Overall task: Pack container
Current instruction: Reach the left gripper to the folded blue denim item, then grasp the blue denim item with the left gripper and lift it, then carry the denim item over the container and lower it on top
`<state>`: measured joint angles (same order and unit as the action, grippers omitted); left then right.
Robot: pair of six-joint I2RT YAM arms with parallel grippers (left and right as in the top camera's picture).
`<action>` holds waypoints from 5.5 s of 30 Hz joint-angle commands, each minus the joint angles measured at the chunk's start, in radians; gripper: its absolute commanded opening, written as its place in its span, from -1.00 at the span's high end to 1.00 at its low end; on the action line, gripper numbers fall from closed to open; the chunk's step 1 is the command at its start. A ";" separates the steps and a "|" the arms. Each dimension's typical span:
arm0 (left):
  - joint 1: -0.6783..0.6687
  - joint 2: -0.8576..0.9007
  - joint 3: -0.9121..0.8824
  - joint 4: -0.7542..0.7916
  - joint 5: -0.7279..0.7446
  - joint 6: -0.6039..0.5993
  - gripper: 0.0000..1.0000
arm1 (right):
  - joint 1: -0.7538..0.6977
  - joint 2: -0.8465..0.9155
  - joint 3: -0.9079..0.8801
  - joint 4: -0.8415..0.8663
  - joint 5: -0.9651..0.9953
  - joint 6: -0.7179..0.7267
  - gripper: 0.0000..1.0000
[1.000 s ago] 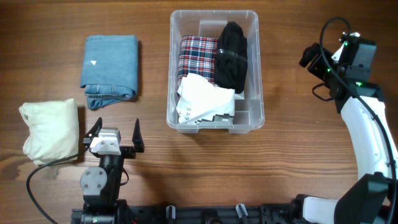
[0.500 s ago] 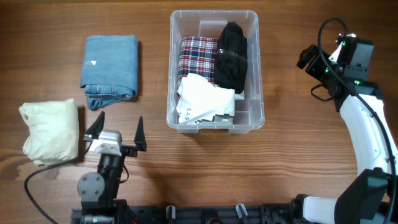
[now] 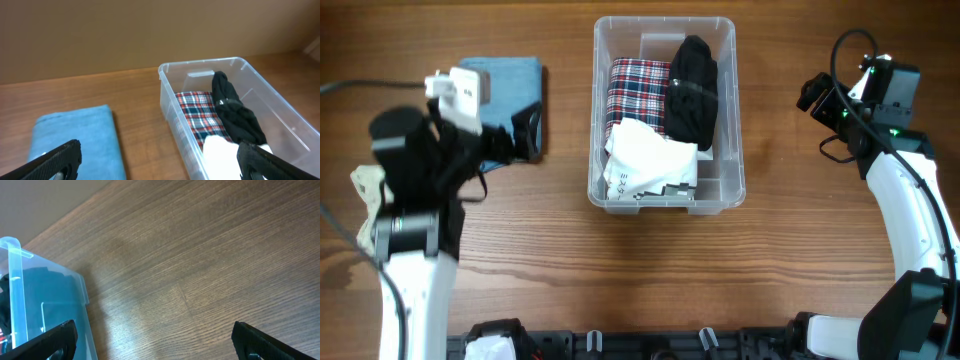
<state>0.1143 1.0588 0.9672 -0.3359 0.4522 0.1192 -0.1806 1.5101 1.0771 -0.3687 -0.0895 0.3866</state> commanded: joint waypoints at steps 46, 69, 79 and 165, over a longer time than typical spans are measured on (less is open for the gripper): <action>-0.230 0.980 0.509 -0.220 -0.750 -0.280 -0.99 | -0.004 0.007 0.024 0.002 -0.009 -0.018 -0.99; -0.229 1.085 0.509 -0.172 -0.888 -0.254 -0.99 | -0.004 0.007 0.024 0.002 -0.009 -0.017 -0.99; -0.224 1.164 0.509 -0.182 -0.961 -0.230 -0.99 | -0.004 0.007 0.024 0.002 -0.009 -0.017 -0.99; -0.773 0.457 0.513 0.002 -0.914 -0.315 0.81 | -0.004 0.007 0.024 0.002 -0.009 -0.017 -0.99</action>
<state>-0.6605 1.4792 1.4685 -0.3748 -0.4389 -0.1860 -0.1806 1.5101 1.0771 -0.3698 -0.0895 0.3870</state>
